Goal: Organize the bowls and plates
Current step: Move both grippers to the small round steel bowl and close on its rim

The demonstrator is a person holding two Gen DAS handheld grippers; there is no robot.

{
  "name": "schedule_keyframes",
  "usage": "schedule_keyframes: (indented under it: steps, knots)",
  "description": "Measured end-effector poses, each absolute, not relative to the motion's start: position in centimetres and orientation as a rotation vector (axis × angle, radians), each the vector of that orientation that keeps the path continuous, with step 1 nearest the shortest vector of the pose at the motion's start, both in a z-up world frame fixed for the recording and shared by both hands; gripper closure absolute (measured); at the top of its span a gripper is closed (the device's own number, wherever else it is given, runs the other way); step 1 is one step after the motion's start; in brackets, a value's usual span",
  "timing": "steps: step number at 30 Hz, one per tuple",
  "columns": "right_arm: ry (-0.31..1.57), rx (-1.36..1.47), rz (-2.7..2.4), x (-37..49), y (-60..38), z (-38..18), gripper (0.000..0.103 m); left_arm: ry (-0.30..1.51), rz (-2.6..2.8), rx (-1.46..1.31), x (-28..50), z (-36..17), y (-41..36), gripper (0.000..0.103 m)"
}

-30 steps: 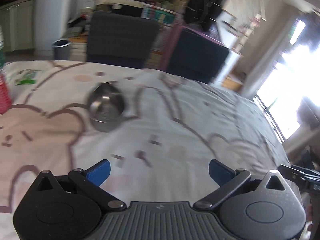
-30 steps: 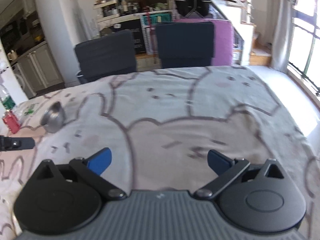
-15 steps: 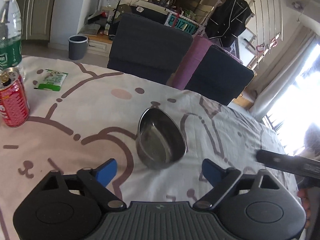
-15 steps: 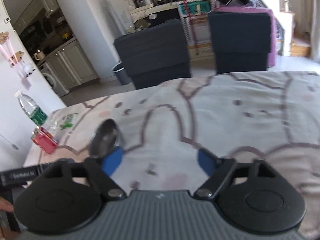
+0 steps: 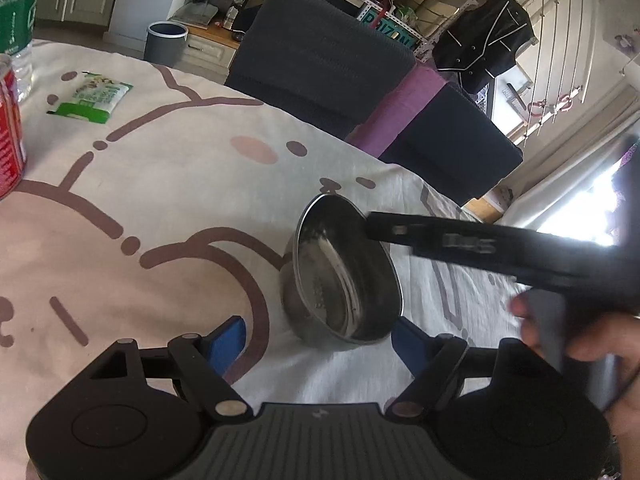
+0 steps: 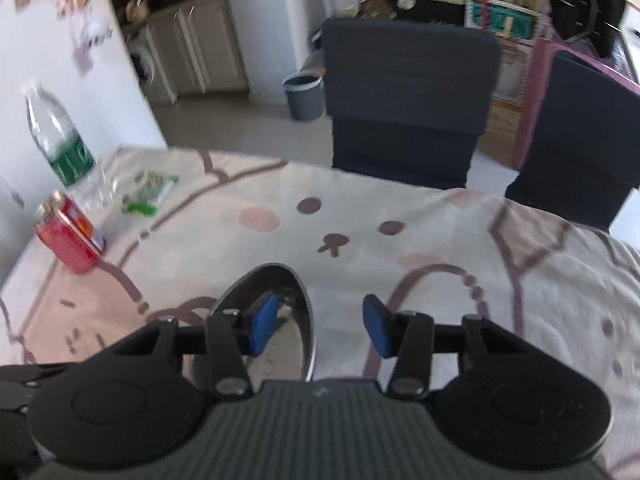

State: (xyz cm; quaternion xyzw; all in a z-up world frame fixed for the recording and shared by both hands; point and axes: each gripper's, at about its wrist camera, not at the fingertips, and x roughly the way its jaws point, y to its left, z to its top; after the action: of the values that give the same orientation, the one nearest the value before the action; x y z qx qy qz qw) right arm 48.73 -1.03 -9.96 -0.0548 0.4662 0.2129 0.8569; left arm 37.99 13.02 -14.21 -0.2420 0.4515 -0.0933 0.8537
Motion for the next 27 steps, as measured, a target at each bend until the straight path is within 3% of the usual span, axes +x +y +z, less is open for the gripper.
schedule_keyframes:
  steps: [6,7,11,24,27]
  knots:
    - [0.993,-0.17,0.44,50.8,1.6,-12.5,0.05,0.955,-0.189,-0.463,39.1,-14.8,12.9,0.023]
    - [0.988,-0.185,0.42,51.0,1.7,-12.6,0.057,0.958,-0.182,-0.453,39.2,-15.0,13.0,0.023]
    - [0.994,-0.159,0.405,51.1,0.2,-12.8,0.069,0.962,-0.149,-0.45,39.6,-15.9,13.9,0.023]
    - [1.096,0.073,0.38,46.2,-7.3,-13.3,0.077,0.924,-0.155,-0.512,39.8,-15.3,14.2,0.023]
    - [1.111,0.116,0.396,44.8,-7.7,-12.9,0.077,0.92,-0.174,-0.515,39.8,-15.0,13.8,0.031]
